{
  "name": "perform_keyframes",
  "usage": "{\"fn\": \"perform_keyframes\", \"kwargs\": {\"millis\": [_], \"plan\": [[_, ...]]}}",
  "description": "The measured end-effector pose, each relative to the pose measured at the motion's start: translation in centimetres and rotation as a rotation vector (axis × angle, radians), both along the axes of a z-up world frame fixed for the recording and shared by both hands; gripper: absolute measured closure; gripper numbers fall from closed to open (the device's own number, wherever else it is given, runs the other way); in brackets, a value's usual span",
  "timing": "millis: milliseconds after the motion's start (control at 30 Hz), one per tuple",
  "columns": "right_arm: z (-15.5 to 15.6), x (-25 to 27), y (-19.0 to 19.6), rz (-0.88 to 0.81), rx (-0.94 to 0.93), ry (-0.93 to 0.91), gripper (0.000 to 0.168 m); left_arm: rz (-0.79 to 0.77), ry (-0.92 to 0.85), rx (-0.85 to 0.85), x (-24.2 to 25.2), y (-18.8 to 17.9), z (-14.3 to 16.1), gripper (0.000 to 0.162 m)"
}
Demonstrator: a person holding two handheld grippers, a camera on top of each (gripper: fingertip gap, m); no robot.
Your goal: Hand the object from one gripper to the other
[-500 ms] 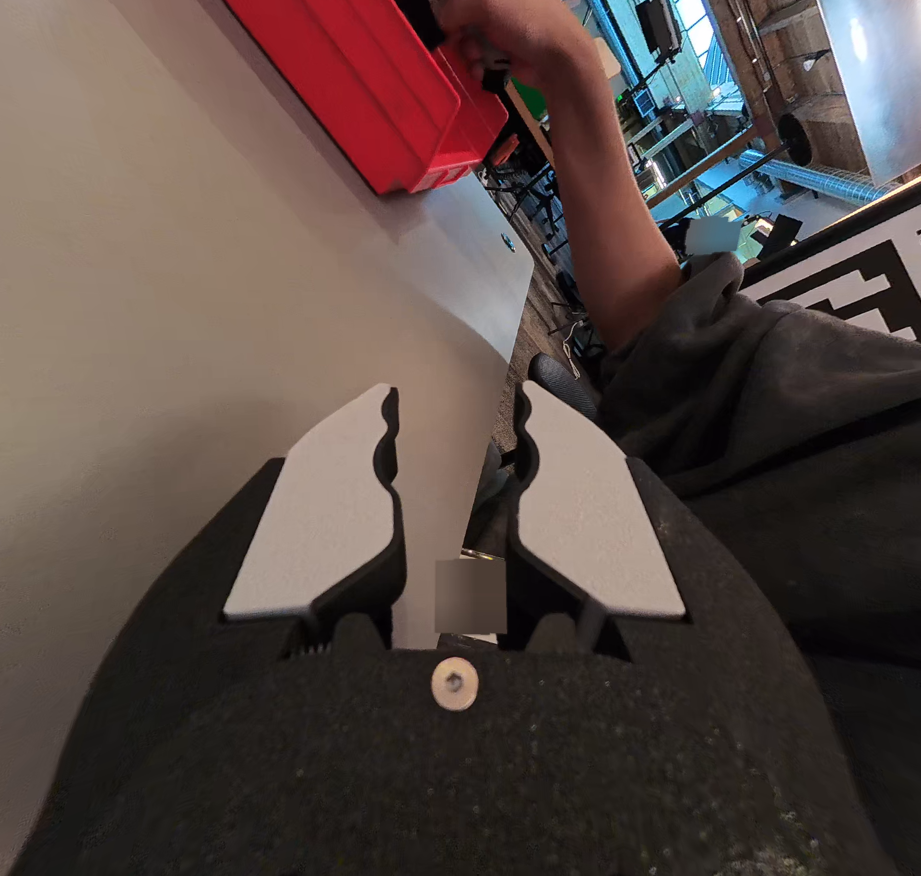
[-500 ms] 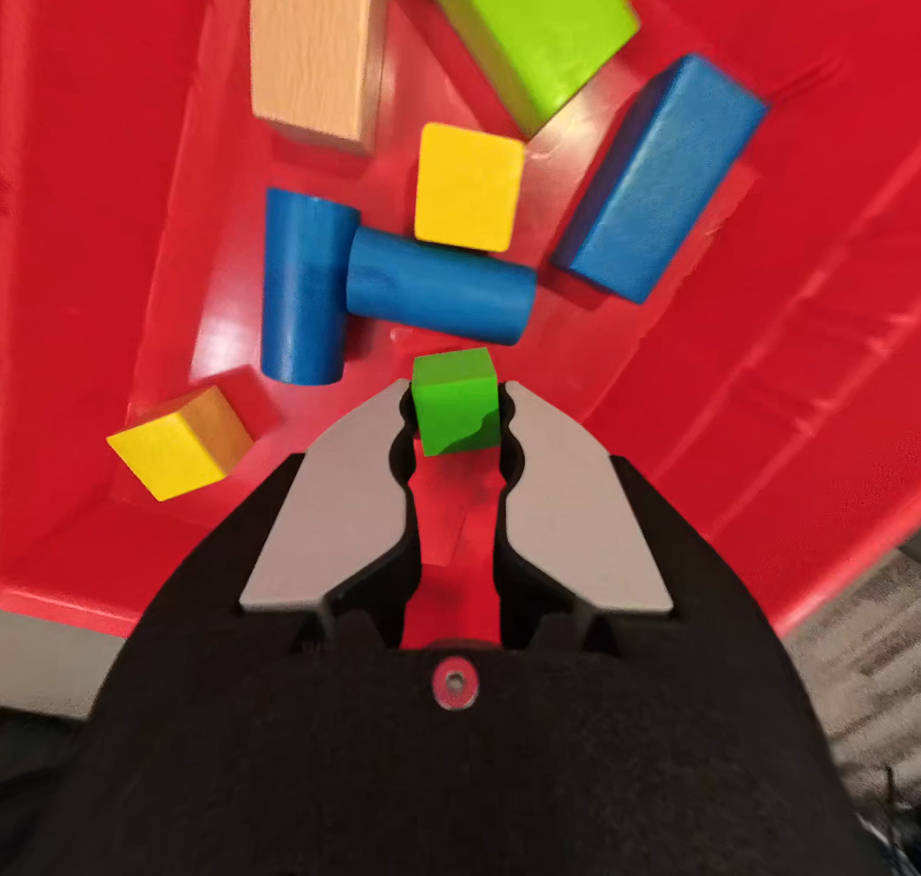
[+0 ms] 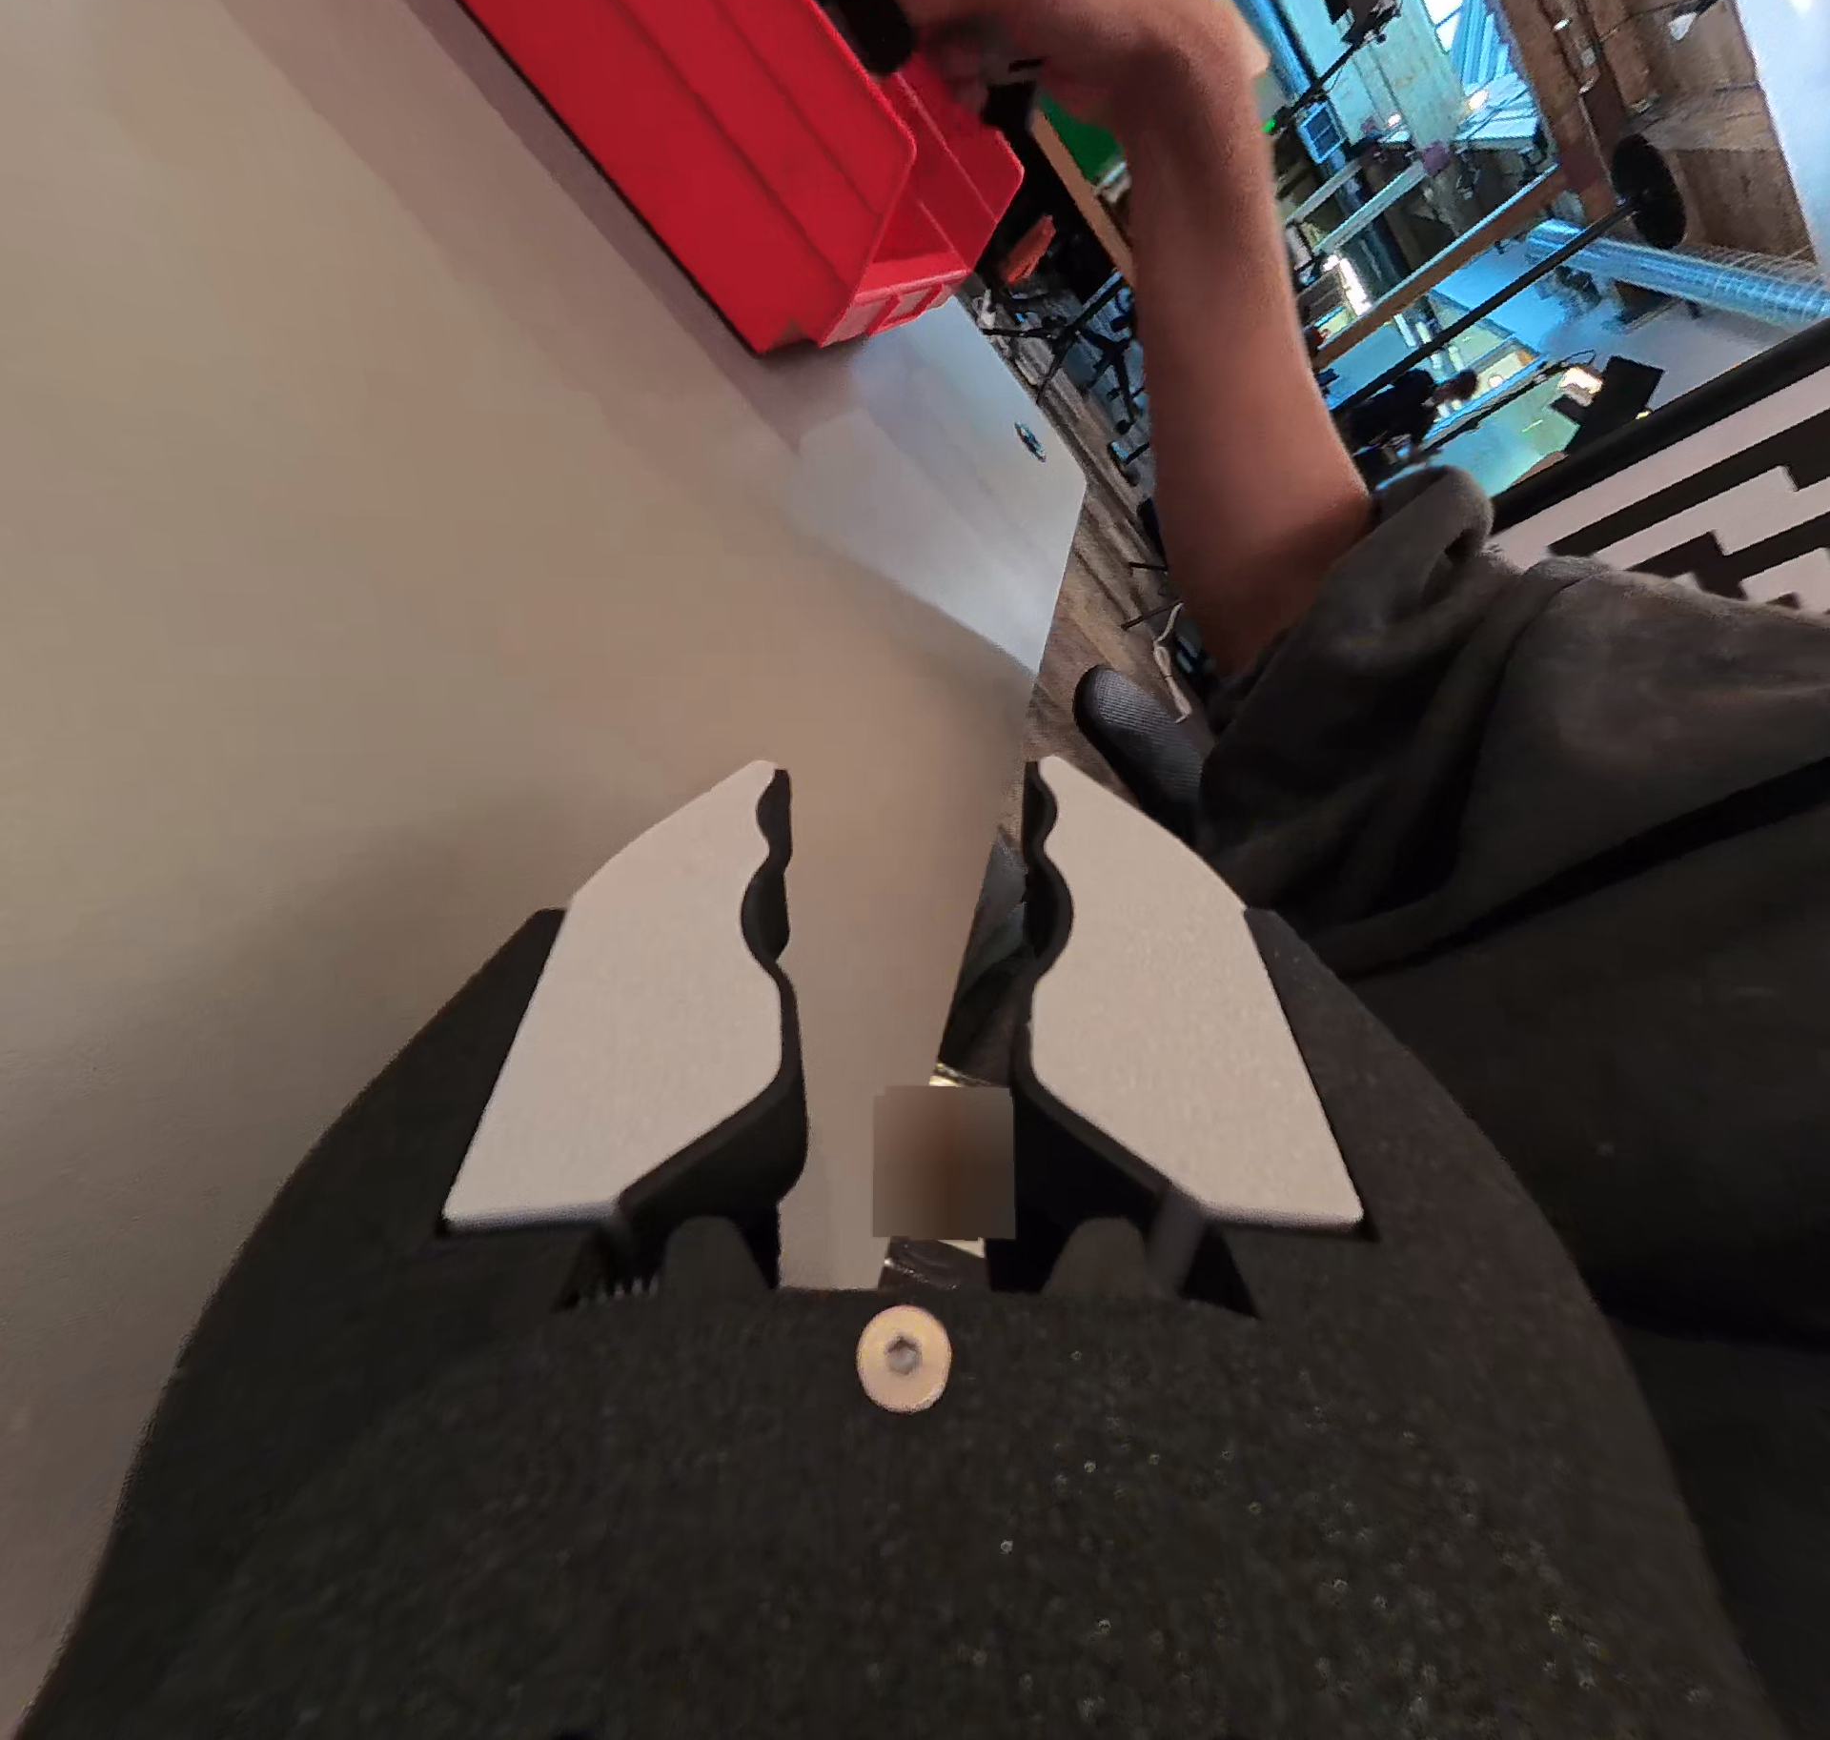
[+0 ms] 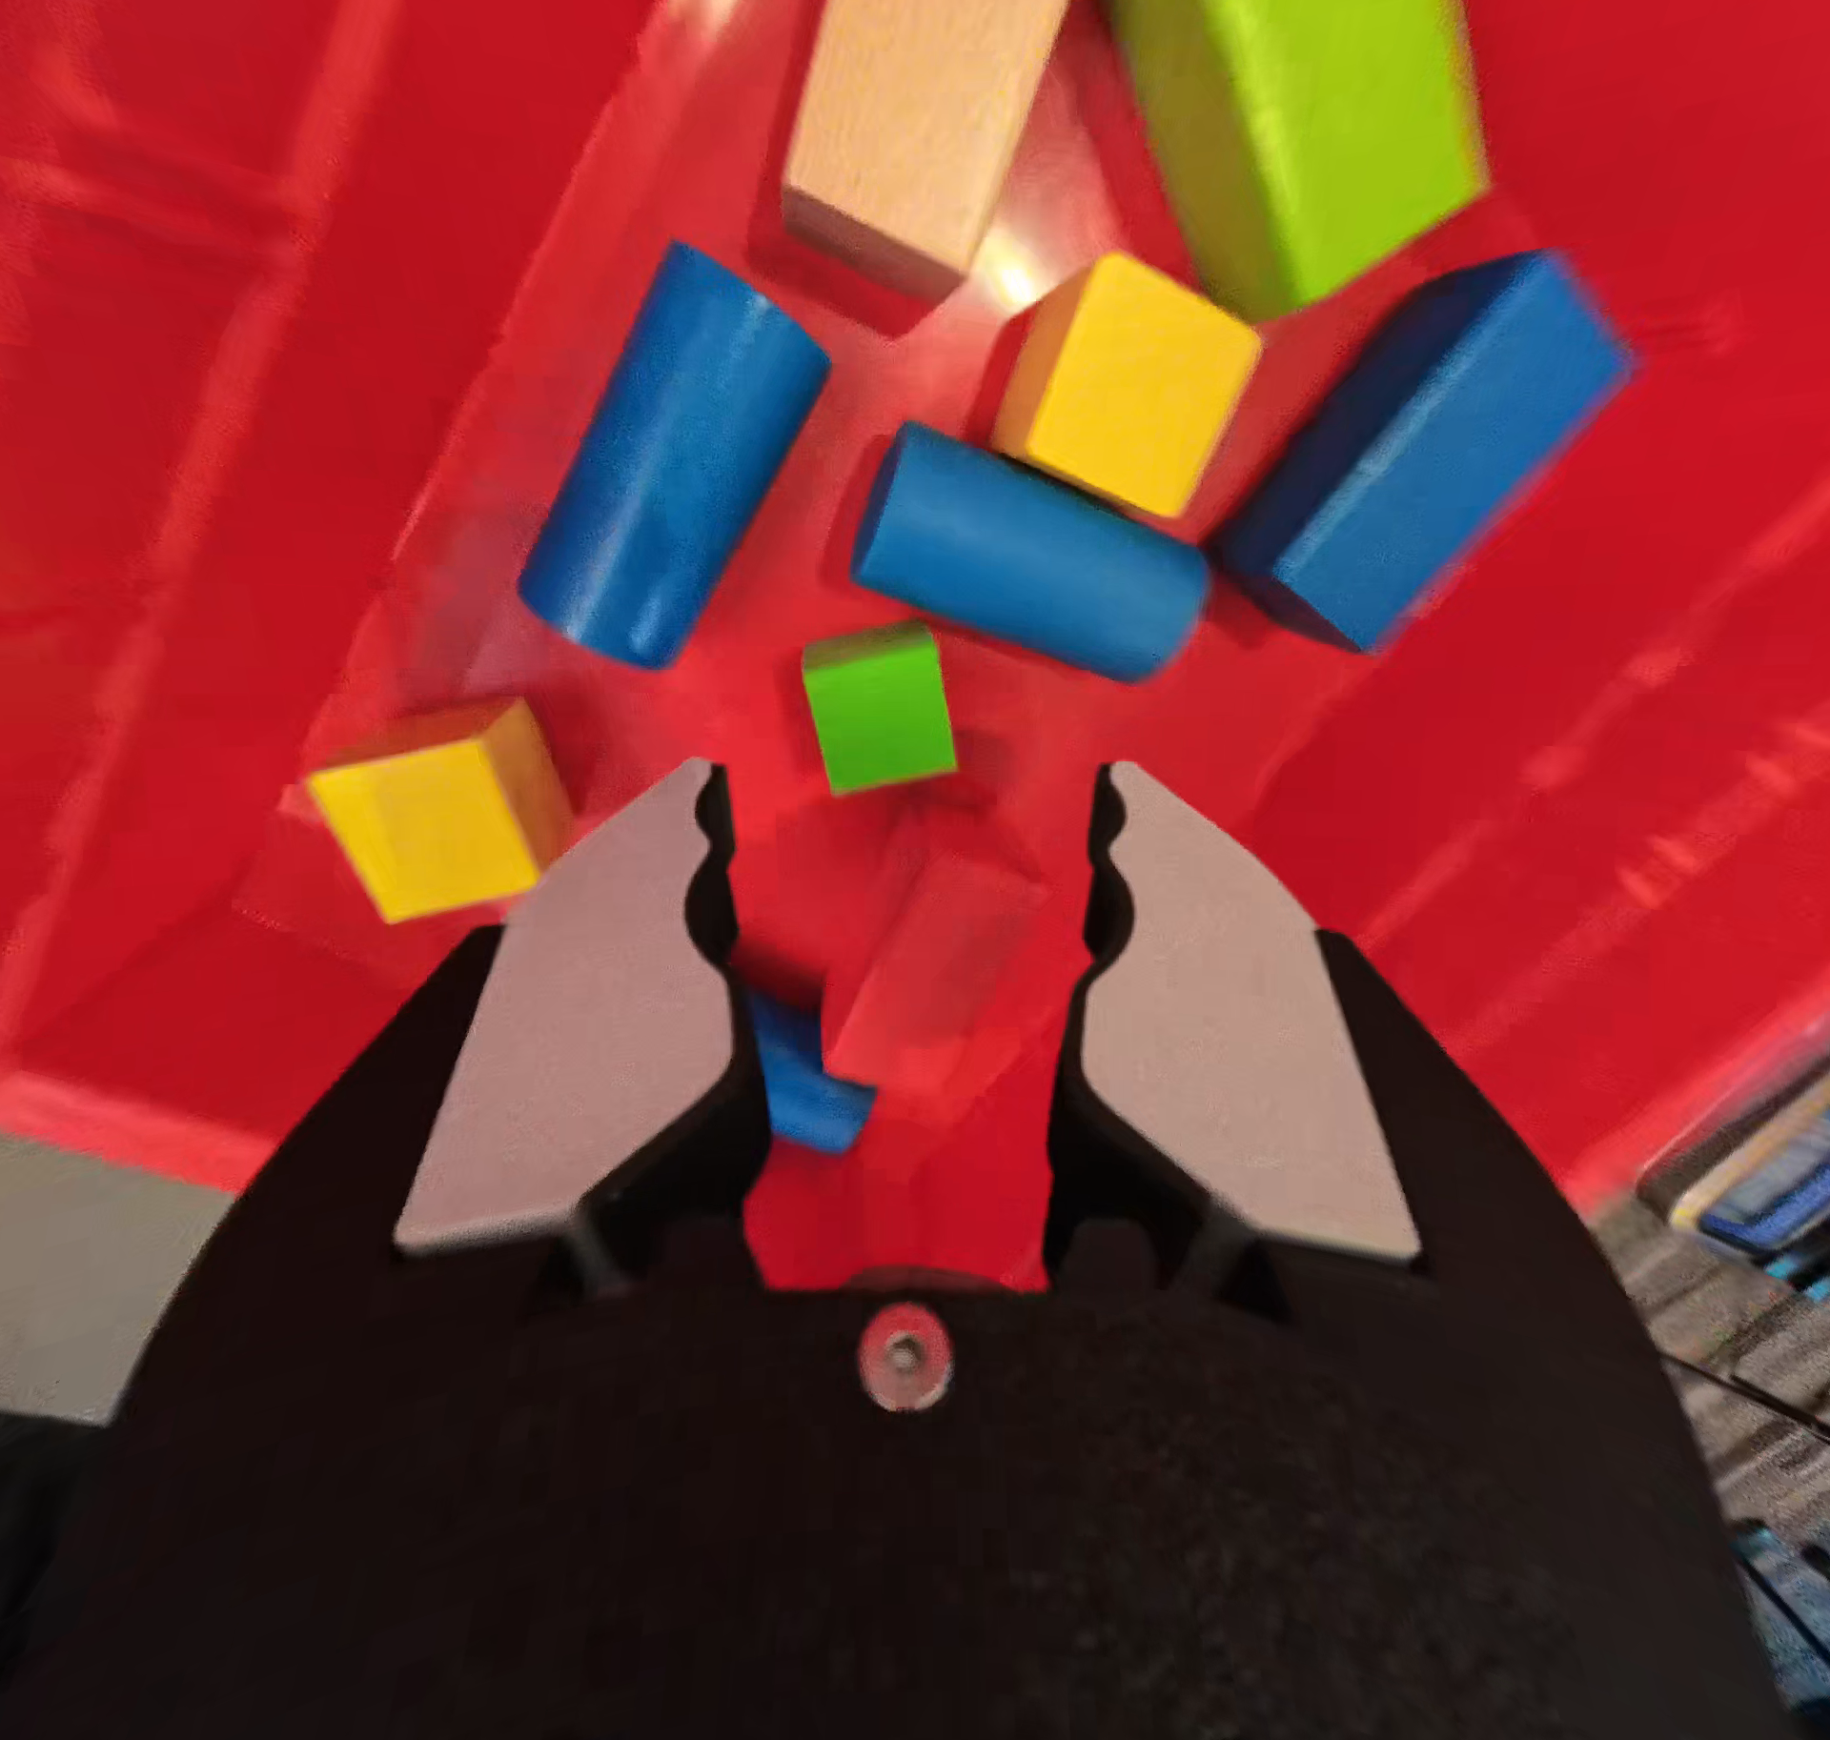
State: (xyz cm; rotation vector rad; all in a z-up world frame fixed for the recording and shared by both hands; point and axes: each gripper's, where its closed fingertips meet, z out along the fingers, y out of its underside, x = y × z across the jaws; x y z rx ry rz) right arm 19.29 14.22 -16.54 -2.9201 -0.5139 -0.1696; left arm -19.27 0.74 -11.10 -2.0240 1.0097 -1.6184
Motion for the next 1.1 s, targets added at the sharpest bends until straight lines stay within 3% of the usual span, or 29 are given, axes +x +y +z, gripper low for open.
{"fn": "perform_keyframes", "kwargs": {"millis": [133,200,300,400,567,667,767,900,1100], "plan": [[7.6,-1.1,-1.9,-0.045,0.395,-0.027,0.102,0.044,0.032,0.070,-0.5,1.0,0.0,0.118],[9.9,-3.5,-3.8,-0.061,0.617,0.051,0.105,0.082,0.062,0.127,-1.0,1.8,-0.1,0.118],[9.9,-9.4,-7.7,-0.036,0.865,0.311,0.116,0.133,0.135,0.214,-1.8,3.1,-0.6,0.119],[8.0,-12.7,-11.7,-0.046,1.028,0.407,0.118,0.213,0.190,0.306,-3.2,4.9,0.2,0.119],[5.8,-13.9,-14.9,-0.123,1.092,0.471,0.117,0.417,0.343,0.425,-8.4,12.5,4.3,0.112],[5.5,-13.9,-14.7,-0.141,1.060,0.549,0.115,0.493,0.562,0.347,-11.7,19.1,5.5,0.101],[5.1,-13.8,-14.4,-0.147,1.047,0.594,0.114,0.555,0.726,0.249,-13.2,26.5,5.5,0.103],[4.8,-14.7,-14.6,-0.119,1.023,0.609,0.114,0.596,0.879,0.106,-13.3,35.0,2.6,0.104],[5.7,-15.8,-14.9,-0.005,1.072,0.529,0.113,0.597,1.105,-0.017,-13.0,41.3,-3.9,0.105]]}}
